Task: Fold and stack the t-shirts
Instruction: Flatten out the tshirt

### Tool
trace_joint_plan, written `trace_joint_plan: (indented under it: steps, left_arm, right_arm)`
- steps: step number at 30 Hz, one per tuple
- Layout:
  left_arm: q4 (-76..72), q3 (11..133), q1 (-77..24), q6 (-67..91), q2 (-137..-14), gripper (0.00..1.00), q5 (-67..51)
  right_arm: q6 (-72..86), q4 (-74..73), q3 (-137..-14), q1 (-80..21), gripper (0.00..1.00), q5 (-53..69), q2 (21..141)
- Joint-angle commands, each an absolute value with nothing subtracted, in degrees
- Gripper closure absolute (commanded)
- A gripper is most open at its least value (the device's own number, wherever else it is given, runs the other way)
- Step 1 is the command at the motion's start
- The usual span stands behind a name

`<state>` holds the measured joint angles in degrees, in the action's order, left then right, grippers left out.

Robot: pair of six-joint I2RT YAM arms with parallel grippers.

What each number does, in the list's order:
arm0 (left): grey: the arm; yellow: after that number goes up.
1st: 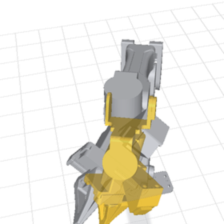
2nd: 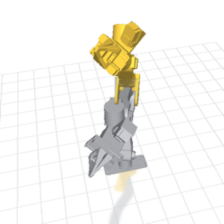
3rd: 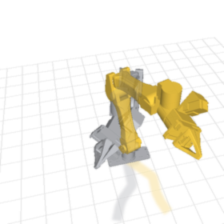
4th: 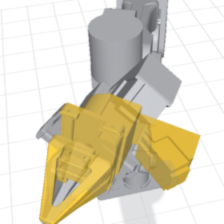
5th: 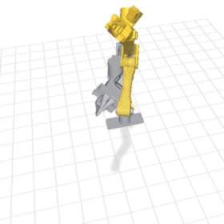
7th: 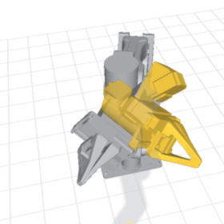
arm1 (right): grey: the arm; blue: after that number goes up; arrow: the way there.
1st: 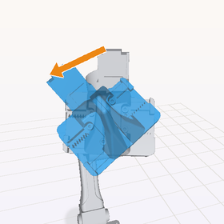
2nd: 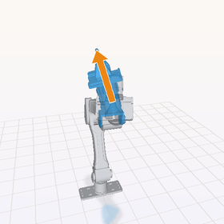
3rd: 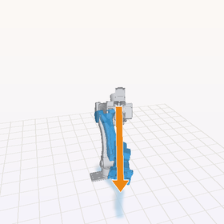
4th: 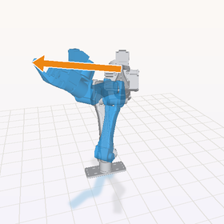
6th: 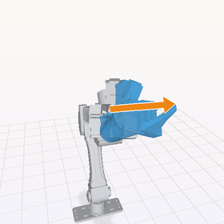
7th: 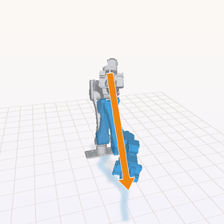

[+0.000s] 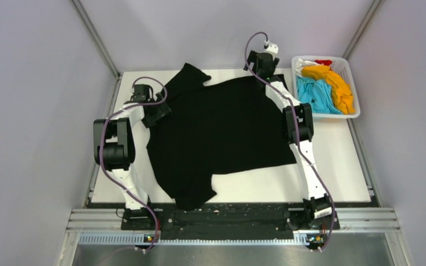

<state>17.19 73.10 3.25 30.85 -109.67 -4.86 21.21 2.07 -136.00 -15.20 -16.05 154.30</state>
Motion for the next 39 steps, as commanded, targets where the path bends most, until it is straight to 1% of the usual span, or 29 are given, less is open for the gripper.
trace_joint_plan:
  steps: [1,6,9,14,19,23,27,33,39]
  left_arm:
    - [19.01,76.09,3.48,29.36,-106.85,0.03,-3.62]
    - [17.78,79.17,3.39,30.23,-106.51,0.03,-6.84]
    - [16.71,80.59,3.28,31.44,-107.34,0.03,-9.4]
    - [12.27,82.15,2.44,32.79,-110.25,0.03,-13.3]
    - [12.76,90.41,1.53,33.69,-118.29,0.03,-14.35]
    - [13.48,97.63,1.23,33.8,-124.55,0.03,-13.82]
    - [18.09,105.5,1.23,33.25,-131.39,0.04,-12.03]
    - [20.74,114.7,1.49,35.23,-139.13,0.03,-11.74]
    - [24.97,128.34,2.02,37.88,-147.19,0.03,-12.13]
  right_arm:
    - [16.79,3.99,-138.57,-15.01,0.01,-17.03,152.2]
    - [12.18,0.88,-128.02,-15.0,0.01,-16.07,140.98]
    - [13.8,-2.12,-116.0,-15.15,0.01,-14.71,132.07]
    - [16.58,0.72,-92.42,-16.54,0.01,-12.89,118.76]
    - [21.3,1.49,-79.03,-17.06,0.01,-13.14,112.38]
    - [22.5,0.18,-75.59,-17.12,0.01,-11.53,112.17]
    - [23.09,-3.73,-75.61,-17.1,0.01,-11.07,113.4]
    - [24.42,-3.71,-74.49,-17.14,0.01,-8.46,114.31]
    - [26.06,-5.32,-74.65,-17.12,0.01,-6.05,115.53]
